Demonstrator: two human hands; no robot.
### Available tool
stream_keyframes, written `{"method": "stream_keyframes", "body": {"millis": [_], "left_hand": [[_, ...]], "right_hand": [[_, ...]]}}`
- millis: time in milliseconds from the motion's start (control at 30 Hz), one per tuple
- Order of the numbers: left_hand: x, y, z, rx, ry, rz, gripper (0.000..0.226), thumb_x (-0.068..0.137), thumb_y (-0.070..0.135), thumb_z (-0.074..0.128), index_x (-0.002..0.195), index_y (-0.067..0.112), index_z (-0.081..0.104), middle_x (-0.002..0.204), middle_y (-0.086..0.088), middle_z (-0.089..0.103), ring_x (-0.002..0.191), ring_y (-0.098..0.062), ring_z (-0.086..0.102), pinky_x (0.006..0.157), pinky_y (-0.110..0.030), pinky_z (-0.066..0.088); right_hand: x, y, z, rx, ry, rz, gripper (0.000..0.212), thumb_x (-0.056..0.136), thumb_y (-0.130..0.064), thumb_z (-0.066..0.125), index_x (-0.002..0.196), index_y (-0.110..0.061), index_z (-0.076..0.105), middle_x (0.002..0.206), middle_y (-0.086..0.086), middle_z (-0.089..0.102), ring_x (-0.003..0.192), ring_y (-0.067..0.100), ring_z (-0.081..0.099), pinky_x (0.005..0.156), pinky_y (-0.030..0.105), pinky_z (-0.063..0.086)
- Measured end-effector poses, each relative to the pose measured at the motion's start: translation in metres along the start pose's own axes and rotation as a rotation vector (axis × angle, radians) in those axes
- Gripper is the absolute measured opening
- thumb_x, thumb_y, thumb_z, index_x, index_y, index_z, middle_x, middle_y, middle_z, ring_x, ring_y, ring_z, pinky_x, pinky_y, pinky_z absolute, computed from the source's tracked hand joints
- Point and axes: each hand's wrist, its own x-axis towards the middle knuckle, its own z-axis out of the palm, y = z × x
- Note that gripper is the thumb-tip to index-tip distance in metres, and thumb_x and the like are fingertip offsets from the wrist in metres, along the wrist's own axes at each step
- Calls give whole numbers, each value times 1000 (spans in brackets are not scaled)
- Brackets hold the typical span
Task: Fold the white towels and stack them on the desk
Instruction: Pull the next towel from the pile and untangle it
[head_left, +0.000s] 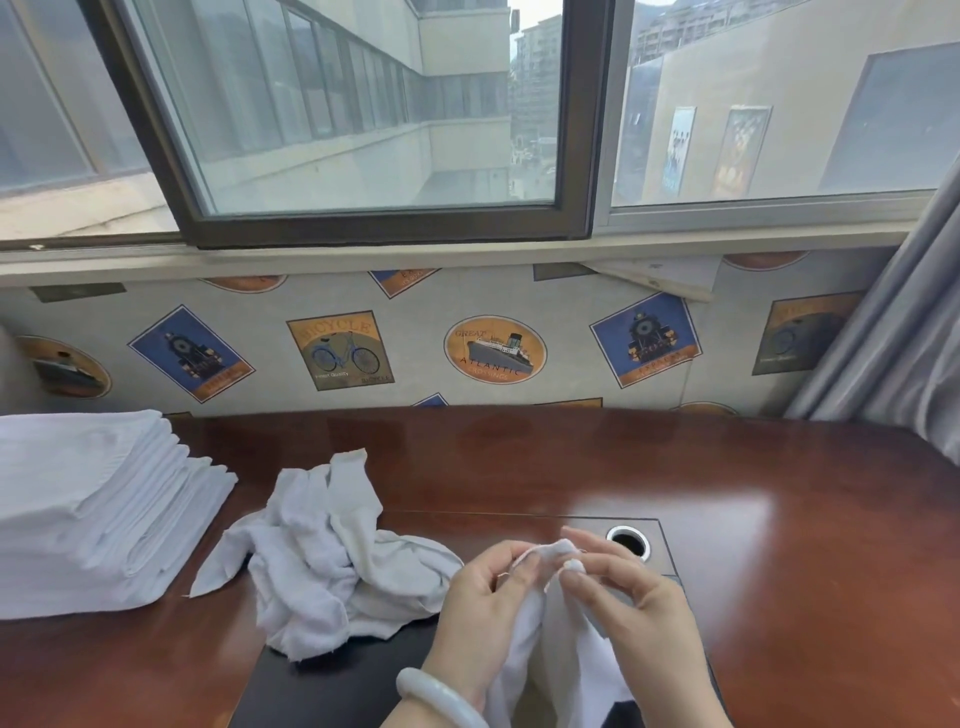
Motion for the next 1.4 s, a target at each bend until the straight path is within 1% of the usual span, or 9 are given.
{"method": "stream_keyframes", "body": {"millis": [100,300,500,633,767,967,1067,1167,1400], "left_hand": [[-1,5,3,23,-13,22,17,95,17,58,89,16,74,65,19,65,64,9,54,66,-8,40],[6,-9,-16,426,-36,37,12,90,29,66,94,40,70,71,3,63,66,-3,54,69,-23,45],[31,-1,-62,806,135,42,14,90,17,60,78,25,61,65,5,61,65,-13,57,56,-26,45],[47,-5,-89,950,277,-187,15,88,22,59,72,21,57,65,2,62,63,-20,60,57,-33,49],[64,9,-95,396,288,-426,12,92,11,58,82,5,57,87,-17,68,74,-31,69,64,-42,62],[70,39,-87,-377,96,-571,18,90,2,62,108,-3,62,107,-24,69,101,-38,68,85,-47,57],[74,41,-89,-441,-14,-583,27,83,0,66,110,-2,63,103,-21,69,96,-33,67,87,-43,56],[80,49,-94,-377,-64,-532,26,75,-2,67,101,0,62,93,-19,69,86,-30,69,84,-42,59],[90,70,-113,-259,-258,-521,42,66,2,87,101,-10,68,104,-28,67,95,-35,69,82,-44,59]], "right_hand": [[0,-4,-3,-1,37,-34,21,81,-7,76,70,-24,79,80,-11,74,77,-3,65,68,13,45],[17,-23,-20,-36,192,-91,19,81,-2,75,69,-17,76,65,-1,71,57,4,56,54,11,42],[54,-79,-73,-115,303,-300,6,81,-13,78,81,-19,78,76,-3,74,63,2,57,55,6,43],[75,-80,-99,-32,365,-252,1,82,-19,78,81,-18,78,60,-1,63,56,11,48,44,12,40],[88,-58,-107,-74,345,-155,2,84,-12,76,84,-14,77,65,-1,71,59,11,58,52,13,49],[84,-37,-112,-66,340,-161,22,84,5,69,92,-16,72,84,12,72,62,10,63,60,9,49],[84,-35,-114,-93,317,-169,35,84,8,66,100,-23,71,77,3,68,61,7,60,60,7,47],[88,-36,-125,-160,327,-133,31,80,9,69,80,-21,75,65,-5,67,61,7,59,58,7,46],[86,-44,-152,-313,299,-61,17,75,1,78,78,-14,73,74,10,71,49,-1,53,46,6,37]]}}
